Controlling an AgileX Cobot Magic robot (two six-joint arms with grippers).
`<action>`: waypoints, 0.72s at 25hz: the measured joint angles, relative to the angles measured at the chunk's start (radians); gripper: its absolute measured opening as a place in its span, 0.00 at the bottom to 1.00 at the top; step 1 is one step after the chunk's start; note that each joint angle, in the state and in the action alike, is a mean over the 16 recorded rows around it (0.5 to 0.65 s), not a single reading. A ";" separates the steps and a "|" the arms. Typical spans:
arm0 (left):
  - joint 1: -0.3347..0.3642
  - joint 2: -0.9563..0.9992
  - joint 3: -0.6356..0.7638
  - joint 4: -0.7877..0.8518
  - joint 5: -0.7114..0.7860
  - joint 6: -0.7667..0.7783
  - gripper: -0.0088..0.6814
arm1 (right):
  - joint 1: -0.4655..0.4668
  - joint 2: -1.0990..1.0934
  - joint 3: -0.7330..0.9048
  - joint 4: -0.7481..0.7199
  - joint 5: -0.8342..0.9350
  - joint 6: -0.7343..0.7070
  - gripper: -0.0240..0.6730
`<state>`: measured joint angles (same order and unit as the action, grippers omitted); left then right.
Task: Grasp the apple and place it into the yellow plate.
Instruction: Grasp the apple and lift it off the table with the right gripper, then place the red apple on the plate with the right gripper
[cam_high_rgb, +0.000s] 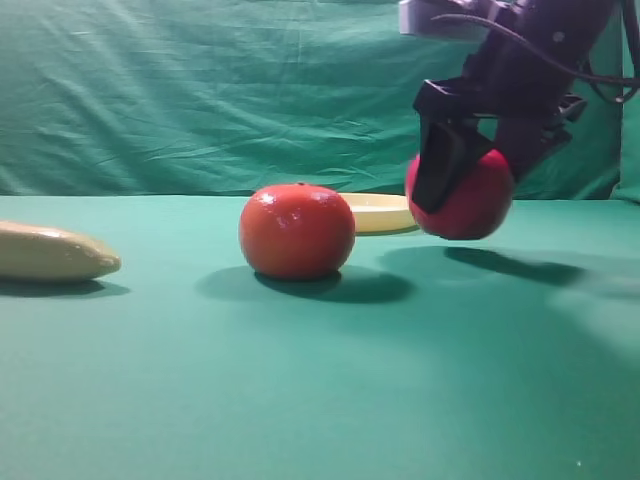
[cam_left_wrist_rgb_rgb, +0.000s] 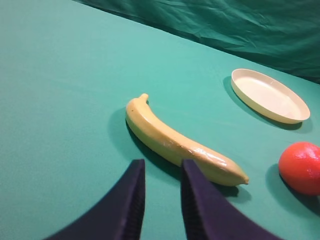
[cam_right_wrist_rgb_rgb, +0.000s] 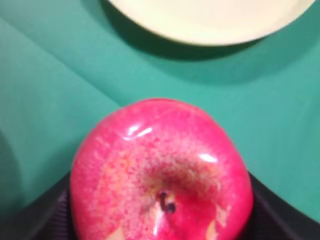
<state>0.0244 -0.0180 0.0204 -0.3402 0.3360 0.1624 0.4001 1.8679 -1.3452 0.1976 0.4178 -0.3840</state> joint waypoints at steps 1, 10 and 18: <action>0.000 0.000 0.000 0.000 0.000 0.000 0.24 | 0.000 0.014 -0.031 0.000 0.001 0.000 0.74; 0.000 0.000 0.000 0.000 0.000 0.000 0.24 | 0.000 0.192 -0.278 0.000 0.012 0.000 0.74; 0.000 0.000 0.000 0.000 0.000 0.000 0.24 | 0.000 0.322 -0.369 0.003 0.018 0.000 0.77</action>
<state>0.0244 -0.0180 0.0204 -0.3402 0.3360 0.1624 0.4001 2.1896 -1.7145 0.2008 0.4354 -0.3838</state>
